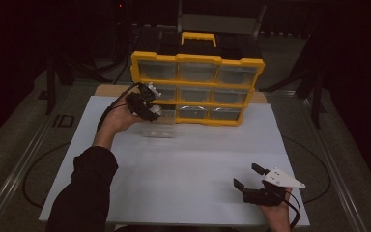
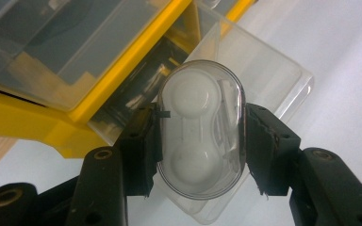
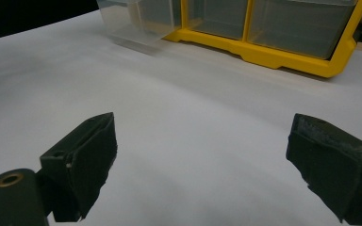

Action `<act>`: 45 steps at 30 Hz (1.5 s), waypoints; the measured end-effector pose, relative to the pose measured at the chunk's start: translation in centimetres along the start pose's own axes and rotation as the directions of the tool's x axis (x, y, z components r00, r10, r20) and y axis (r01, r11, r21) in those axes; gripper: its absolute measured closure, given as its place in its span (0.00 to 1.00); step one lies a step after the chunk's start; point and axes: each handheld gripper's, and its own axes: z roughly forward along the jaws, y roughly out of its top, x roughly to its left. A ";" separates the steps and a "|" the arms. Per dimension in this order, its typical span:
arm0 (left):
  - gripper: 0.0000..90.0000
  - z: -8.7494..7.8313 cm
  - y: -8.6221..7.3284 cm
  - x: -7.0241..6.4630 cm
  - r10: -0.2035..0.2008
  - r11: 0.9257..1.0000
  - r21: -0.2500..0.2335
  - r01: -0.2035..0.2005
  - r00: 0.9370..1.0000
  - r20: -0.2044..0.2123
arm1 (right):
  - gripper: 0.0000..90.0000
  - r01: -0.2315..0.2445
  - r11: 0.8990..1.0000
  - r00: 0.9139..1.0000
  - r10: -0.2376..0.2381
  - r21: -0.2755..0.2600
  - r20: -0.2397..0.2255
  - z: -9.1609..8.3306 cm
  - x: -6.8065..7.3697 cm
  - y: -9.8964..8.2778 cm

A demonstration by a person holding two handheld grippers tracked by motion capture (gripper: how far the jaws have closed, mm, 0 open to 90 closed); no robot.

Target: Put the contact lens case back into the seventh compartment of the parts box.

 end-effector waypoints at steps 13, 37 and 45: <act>0.54 1.1 0.0 -0.4 -0.007 1.000 0.028 0.007 1.000 -0.002 | 0.10 -0.003 1.000 1.000 0.003 -0.002 0.002 -0.1 0.0 0.0; 0.00 -1.7 -1.0 -2.2 0.012 0.998 -0.059 -0.018 0.996 -0.094 | 0.10 -0.001 1.000 1.000 0.001 -0.003 0.004 -0.1 0.1 0.0; 0.00 -2.7 -4.8 -4.2 -0.026 0.991 -0.137 0.010 0.992 -0.121 | 0.10 0.001 1.000 1.000 -0.001 -0.001 0.003 -0.1 0.1 0.0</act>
